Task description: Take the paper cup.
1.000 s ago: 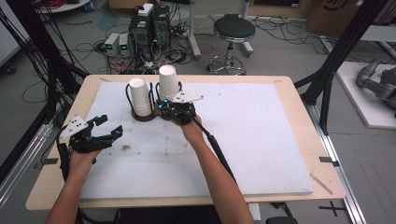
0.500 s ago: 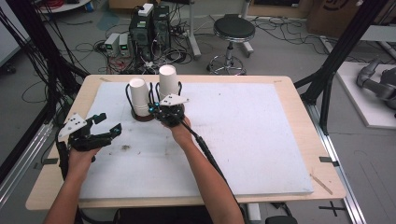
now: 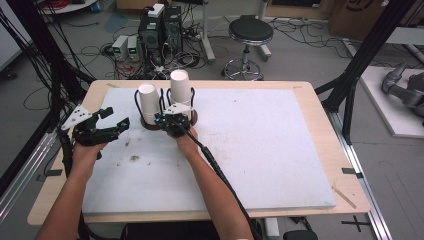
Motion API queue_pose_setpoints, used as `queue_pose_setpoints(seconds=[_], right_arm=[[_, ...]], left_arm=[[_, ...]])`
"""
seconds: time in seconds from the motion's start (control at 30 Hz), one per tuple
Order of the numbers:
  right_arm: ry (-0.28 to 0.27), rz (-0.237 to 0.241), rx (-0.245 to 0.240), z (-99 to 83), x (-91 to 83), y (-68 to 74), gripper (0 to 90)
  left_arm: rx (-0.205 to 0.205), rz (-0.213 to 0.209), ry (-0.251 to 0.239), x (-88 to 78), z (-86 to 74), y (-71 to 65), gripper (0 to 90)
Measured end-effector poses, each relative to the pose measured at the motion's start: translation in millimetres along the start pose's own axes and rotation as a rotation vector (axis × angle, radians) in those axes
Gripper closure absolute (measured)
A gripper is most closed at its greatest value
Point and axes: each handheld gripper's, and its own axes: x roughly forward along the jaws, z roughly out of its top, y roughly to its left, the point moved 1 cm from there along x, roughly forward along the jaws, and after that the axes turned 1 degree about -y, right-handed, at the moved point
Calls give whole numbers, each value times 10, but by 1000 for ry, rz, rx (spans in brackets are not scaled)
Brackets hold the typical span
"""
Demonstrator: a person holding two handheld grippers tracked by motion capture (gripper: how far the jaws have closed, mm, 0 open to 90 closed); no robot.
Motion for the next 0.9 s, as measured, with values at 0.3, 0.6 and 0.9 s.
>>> queue_pose_setpoints(seconds=[0.3,0.6,0.9], right_arm=[[50,-7,-2,-13,142,50,900],[75,-25,4,2,179,55,900],[88,-51,28,12,210,79,900]], left_arm=[[4,-14,-25,158,82,102,182],[-16,0,-29,296,155,157,180],[-18,-10,8,538,229,206,177]])
